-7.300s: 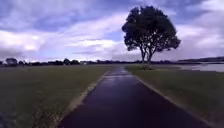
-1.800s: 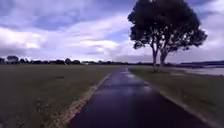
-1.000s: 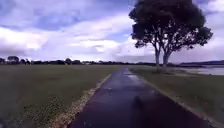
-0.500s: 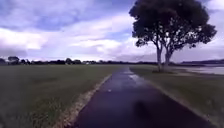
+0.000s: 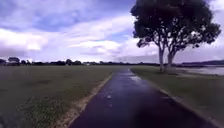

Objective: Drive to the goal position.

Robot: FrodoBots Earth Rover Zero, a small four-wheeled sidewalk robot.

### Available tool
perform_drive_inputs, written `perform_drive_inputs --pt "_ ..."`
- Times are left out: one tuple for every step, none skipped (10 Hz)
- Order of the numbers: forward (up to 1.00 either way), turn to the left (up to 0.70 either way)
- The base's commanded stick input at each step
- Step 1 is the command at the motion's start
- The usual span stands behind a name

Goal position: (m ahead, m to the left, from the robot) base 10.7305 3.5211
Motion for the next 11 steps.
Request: perform_drive_inputs --pt "0.62 -0.15" --pt "0.62 -0.07" --pt "0.62 0.0" --pt "0.62 -0.07" --pt "0.62 -0.14" --pt "0.62 -0.11" --pt "0.62 -0.04" --pt "0.62 -0.01" --pt "0.62 -0.05" --pt "0.62 -0.09" --pt "0.62 -0.12"
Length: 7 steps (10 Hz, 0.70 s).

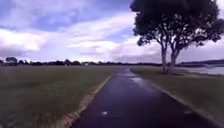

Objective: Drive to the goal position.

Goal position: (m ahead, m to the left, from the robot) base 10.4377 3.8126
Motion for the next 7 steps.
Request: perform_drive_inputs --pt "0.62 0.0" --pt "0.62 0.0" --pt "0.62 0.0" --pt "0.62 -0.13" --pt "0.62 -0.14" --pt "0.62 0.0" --pt "0.62 0.0"
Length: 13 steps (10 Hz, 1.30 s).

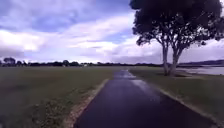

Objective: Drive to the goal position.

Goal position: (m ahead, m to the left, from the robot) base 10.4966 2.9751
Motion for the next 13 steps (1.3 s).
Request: perform_drive_inputs --pt "0.62 0.0" --pt "0.62 0.0" --pt "0.62 0.0" --pt "0.62 0.0" --pt "0.62 0.0" --pt "0.62 0.0" --pt "0.62 0.0" --pt "0.62 0.0" --pt "0.62 0.0" --pt "0.62 0.0" --pt "0.62 0.0" --pt "0.62 0.0" --pt "0.62 0.0"
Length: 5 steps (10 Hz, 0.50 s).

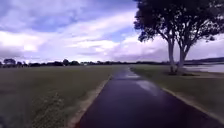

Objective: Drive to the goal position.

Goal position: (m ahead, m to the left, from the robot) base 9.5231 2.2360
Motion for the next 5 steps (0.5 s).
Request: perform_drive_inputs --pt "0.62 0.0" --pt "0.62 0.0" --pt "0.62 0.0" --pt "0.62 -0.09" --pt "0.62 -0.15"
